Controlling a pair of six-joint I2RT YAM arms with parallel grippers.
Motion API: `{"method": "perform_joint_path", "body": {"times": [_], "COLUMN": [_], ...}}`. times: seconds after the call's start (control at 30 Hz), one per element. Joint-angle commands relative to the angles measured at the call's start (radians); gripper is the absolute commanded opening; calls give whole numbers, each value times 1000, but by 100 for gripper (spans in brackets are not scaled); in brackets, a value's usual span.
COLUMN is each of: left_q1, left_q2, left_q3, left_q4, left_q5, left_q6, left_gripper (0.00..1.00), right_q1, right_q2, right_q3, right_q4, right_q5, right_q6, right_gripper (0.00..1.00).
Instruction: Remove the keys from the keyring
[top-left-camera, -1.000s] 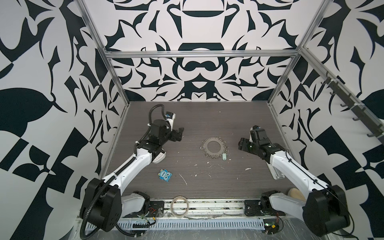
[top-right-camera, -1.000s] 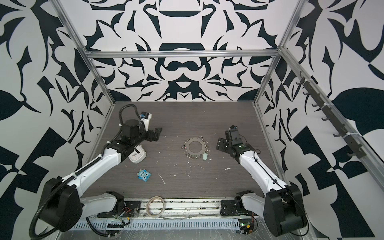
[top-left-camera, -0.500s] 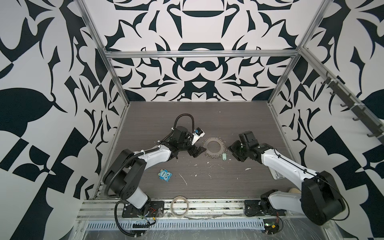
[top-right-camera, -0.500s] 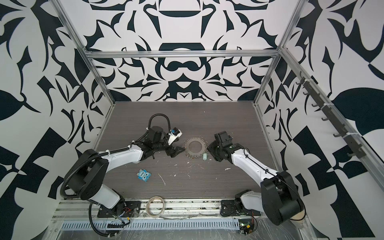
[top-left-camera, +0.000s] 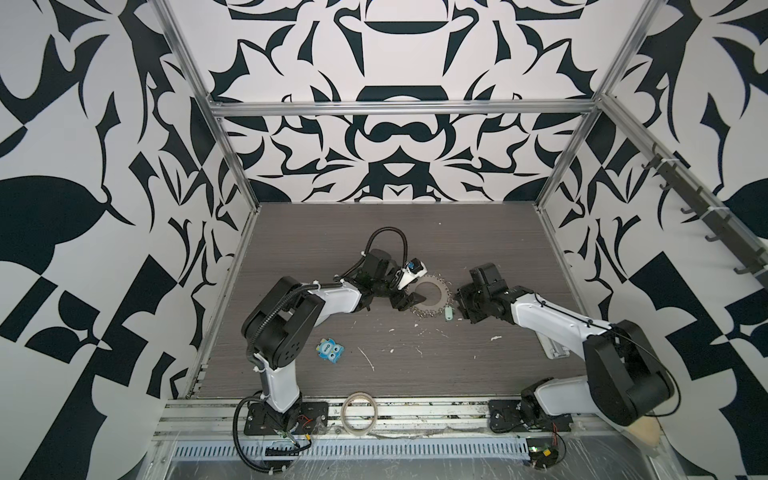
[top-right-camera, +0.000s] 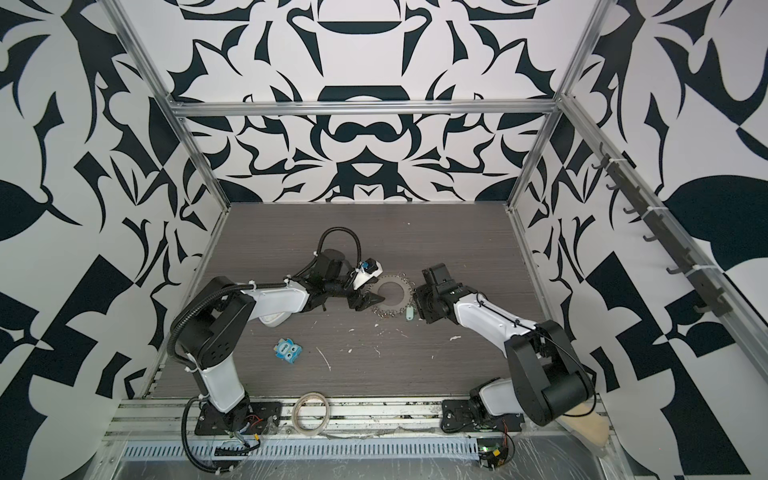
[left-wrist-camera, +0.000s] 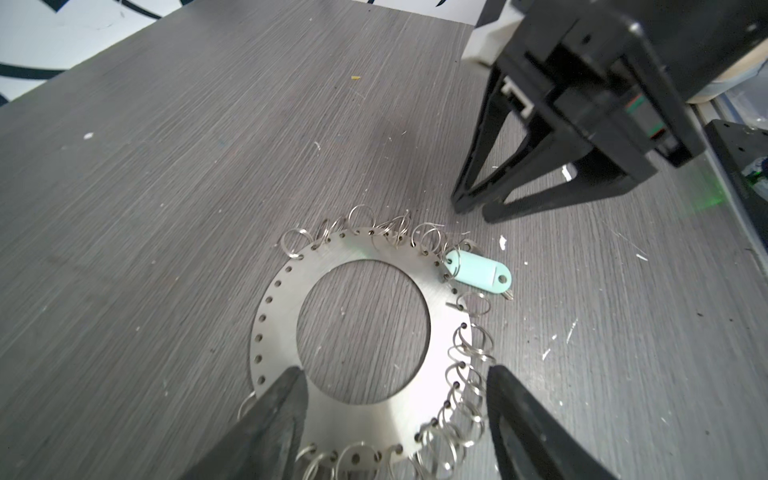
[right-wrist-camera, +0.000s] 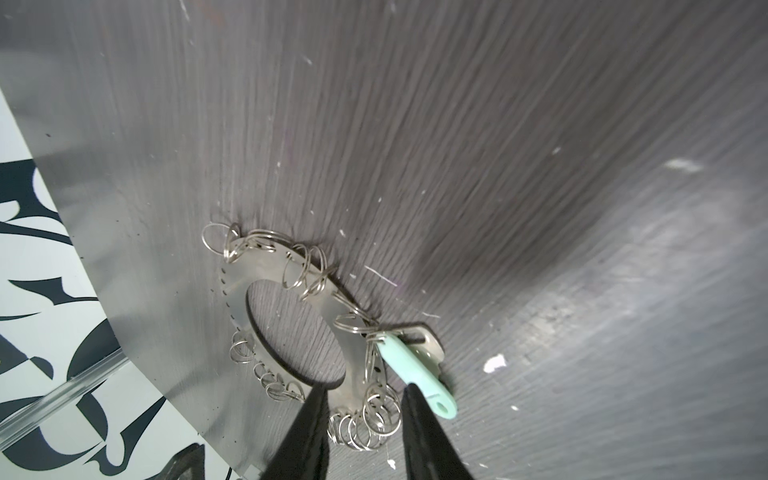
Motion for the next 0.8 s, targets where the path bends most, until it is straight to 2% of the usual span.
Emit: {"method": "perform_joint_path", "body": {"times": [0.0, 0.37, 0.77], "left_q1": [-7, -32, -39], "left_q2": [26, 75, 80], "left_q3": [28, 60, 63], "left_q4": [-1, -19, -19], "left_q5": [32, 13, -5], "left_q6": [52, 112, 118], "left_gripper": [71, 67, 66], "right_q1": [14, 24, 27], "right_q2": [11, 70, 79], "right_q3": [42, 21, -1], "right_q4": [46, 120, 106], "right_q5": [-17, -37, -26], "right_q6": [40, 79, 96], "right_gripper": [34, 29, 27]}}
